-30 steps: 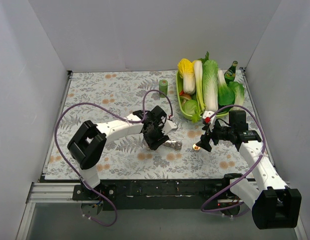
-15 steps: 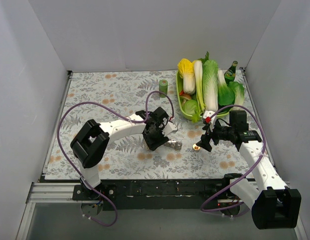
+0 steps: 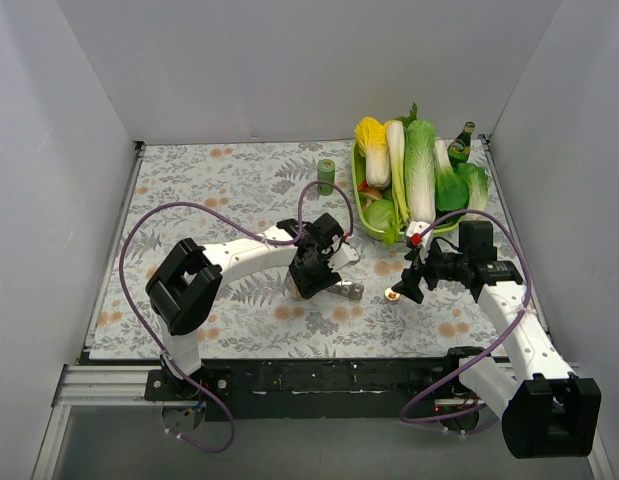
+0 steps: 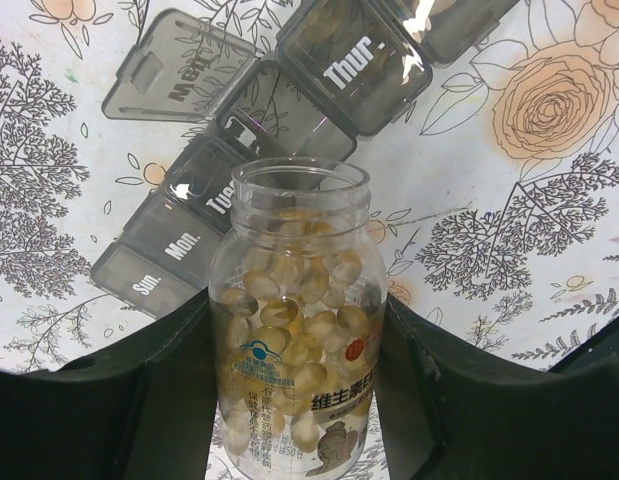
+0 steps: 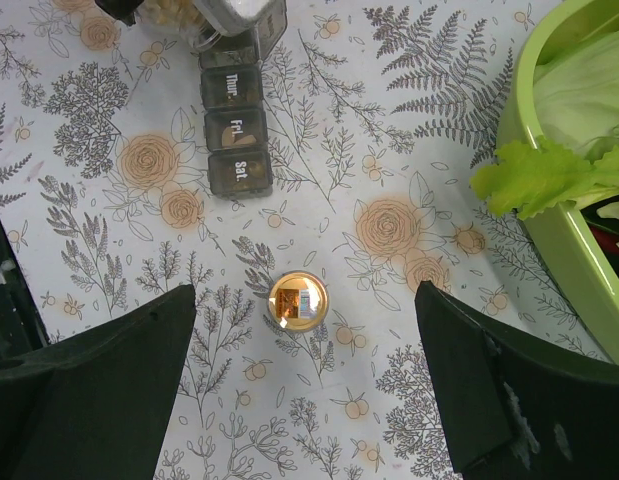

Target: Sort the pills into containers

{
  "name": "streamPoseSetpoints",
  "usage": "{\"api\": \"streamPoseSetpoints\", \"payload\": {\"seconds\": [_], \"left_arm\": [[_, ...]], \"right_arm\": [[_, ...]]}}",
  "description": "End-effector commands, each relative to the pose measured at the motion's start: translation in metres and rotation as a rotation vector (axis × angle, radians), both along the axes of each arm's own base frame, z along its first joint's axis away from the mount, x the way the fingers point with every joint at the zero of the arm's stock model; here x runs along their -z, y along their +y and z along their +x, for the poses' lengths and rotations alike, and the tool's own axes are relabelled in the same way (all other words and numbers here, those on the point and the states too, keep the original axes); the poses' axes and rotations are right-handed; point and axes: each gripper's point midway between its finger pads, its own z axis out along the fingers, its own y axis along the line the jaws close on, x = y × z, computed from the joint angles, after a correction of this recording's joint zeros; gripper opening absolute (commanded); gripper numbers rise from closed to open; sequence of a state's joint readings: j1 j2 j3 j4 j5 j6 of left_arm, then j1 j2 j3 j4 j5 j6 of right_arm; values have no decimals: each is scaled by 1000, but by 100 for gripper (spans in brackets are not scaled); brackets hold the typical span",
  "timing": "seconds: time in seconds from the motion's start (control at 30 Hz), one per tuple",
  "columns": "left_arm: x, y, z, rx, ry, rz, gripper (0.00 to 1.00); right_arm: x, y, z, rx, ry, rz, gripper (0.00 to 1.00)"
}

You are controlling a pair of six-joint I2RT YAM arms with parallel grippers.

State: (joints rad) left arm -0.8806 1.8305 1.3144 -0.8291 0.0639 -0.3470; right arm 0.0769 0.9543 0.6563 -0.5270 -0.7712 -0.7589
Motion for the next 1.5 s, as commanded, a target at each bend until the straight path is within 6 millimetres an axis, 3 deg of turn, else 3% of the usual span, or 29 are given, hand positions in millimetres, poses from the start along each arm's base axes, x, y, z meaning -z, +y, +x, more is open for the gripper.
{"api": "streamPoseSetpoints", "payload": {"seconds": [0.0, 1.47], "left_arm": [[-10, -5, 7, 6, -39, 12, 0], [-13, 2, 17, 45, -165, 187, 0]], "right_arm": [[-3, 2, -4, -11, -1, 25, 98], [-2, -1, -4, -2, 14, 37, 98]]}}
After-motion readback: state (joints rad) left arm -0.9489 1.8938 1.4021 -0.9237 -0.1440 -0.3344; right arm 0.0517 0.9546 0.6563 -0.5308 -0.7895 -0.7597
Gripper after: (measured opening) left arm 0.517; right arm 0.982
